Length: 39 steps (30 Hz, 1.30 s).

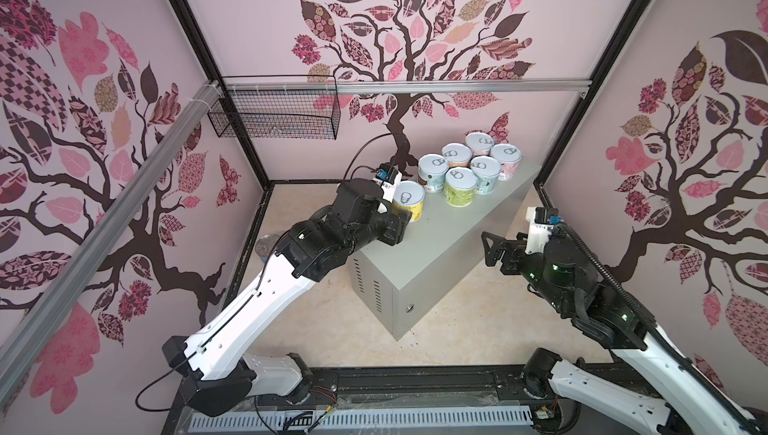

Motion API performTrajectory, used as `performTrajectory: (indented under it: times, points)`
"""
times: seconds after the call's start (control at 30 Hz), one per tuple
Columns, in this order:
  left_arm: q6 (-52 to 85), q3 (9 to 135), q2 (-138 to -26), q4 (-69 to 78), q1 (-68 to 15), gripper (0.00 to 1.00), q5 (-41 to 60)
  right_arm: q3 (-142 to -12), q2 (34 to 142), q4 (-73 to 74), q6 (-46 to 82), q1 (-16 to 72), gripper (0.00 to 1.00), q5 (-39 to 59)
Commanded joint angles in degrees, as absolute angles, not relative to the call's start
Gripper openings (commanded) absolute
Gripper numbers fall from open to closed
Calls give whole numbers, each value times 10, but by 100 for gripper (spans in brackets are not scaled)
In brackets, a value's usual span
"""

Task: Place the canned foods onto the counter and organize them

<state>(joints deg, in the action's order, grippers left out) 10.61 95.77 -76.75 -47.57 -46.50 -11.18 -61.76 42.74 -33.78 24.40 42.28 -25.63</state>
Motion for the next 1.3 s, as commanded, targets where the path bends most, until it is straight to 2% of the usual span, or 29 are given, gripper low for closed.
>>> performTrajectory:
  times: [0.0, 1.07, 1.27]
  points:
    - [99, 990, -777, -451, -465, 62, -120, -617, 424, -322, 237, 421, 100, -243]
    - [102, 1016, -835, -424, -435, 60, -102, -609, 414, -327, 213, 421, 100, -222]
    - [106, 1023, -827, -430, -435, 68, -100, -617, 416, -336, 213, 421, 100, -215]
